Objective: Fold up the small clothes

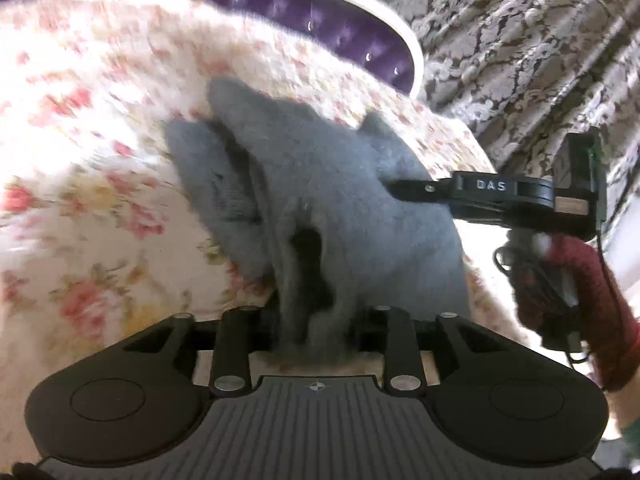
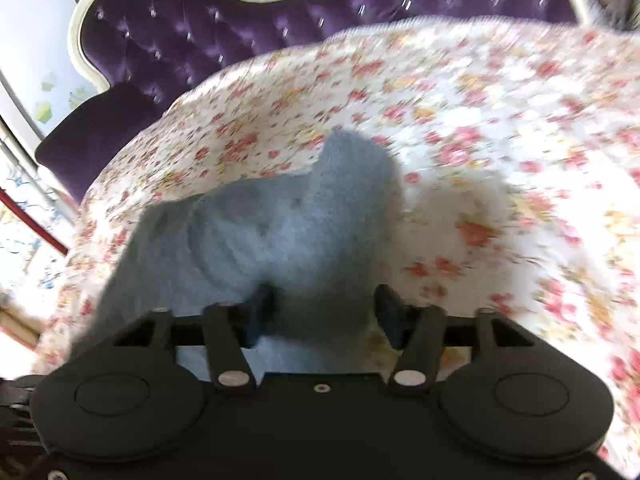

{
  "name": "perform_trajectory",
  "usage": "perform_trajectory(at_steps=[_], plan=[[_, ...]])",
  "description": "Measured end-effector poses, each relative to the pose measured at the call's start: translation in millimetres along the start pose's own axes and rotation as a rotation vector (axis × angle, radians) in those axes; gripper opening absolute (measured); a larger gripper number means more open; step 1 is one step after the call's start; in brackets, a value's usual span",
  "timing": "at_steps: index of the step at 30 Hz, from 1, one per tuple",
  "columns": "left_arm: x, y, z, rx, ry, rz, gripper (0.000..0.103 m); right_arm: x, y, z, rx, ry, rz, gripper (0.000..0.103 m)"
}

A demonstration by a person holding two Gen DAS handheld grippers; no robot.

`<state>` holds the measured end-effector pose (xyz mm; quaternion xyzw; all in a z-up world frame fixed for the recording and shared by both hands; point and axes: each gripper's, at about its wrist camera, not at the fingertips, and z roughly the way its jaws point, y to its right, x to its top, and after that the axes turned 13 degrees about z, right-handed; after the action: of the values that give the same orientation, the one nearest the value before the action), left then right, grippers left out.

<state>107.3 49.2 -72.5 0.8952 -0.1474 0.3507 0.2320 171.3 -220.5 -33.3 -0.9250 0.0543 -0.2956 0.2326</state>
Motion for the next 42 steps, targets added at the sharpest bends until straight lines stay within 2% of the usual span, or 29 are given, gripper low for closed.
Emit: perform_trajectory(at_steps=[4,8,10,13,16,19,21,25,27,31,34,36,38,40,41,42], plan=[[1.2,9.6,-25.6,0.106,0.050,0.038,0.038,-6.9,0.0,-23.2,0.005,0.125,0.000,0.066],[22.6,26.7,-56.9,0.222,0.179,0.147,0.040,-4.6,-9.7,-41.9,-0.015,0.287,-0.071,0.066],[40.2,31.1,-58.6,0.255,0.237,0.196,0.045,1.1,-15.6,-39.7,-0.029,0.314,-0.120,0.066],[57.0,35.8,-42.7,0.268,0.272,0.239,0.047,10.4,-19.9,-24.6,-0.051,0.331,-0.153,0.066],[73.4,30.5,-5.6,0.302,0.241,0.234,0.047,19.6,-18.4,2.0,-0.110,0.319,-0.167,0.066],[70.8,21.2,32.2,0.368,0.109,0.249,0.046,22.2,-3.6,24.2,-0.147,0.248,-0.135,0.066],[55.7,10.1,46.8,0.401,0.041,0.244,0.048,23.0,8.0,38.6,-0.183,0.203,-0.108,0.065],[34.2,-4.8,24.5,0.407,0.077,0.177,0.049,23.0,26.4,38.4,-0.153,0.201,-0.027,0.067],[32.4,-6.3,18.5,0.452,0.063,0.163,0.049,21.7,23.2,32.7,-0.164,0.221,-0.041,0.067],[21.9,-18.1,6.7,0.445,0.060,0.093,0.050,13.0,7.7,-0.5,-0.114,0.303,-0.082,0.071],[20.9,-16.9,-2.8,0.464,0.062,0.070,0.060,-6.0,-4.7,-16.9,-0.110,0.287,-0.157,0.072],[22.1,-15.5,-6.5,0.480,0.060,0.051,0.071,-23.0,-8.8,-16.9,-0.133,0.235,-0.214,0.079],[23.8,-13.6,-10.5,0.491,0.065,0.042,0.074,-39.6,-9.1,-15.8,-0.158,0.212,-0.248,0.080],[24.1,-9.2,-17.1,0.509,0.064,0.044,0.078,-51.5,-9.0,-25.4,-0.153,0.227,-0.244,0.080],[24.0,-6.4,-21.1,0.517,0.065,0.046,0.083,-54.4,-8.5,-32.4,-0.144,0.230,-0.233,0.084],[24.1,-2.9,-25.8,0.520,0.064,0.048,0.090,-55.9,-8.4,-39.2,-0.135,0.234,-0.219,0.091]])
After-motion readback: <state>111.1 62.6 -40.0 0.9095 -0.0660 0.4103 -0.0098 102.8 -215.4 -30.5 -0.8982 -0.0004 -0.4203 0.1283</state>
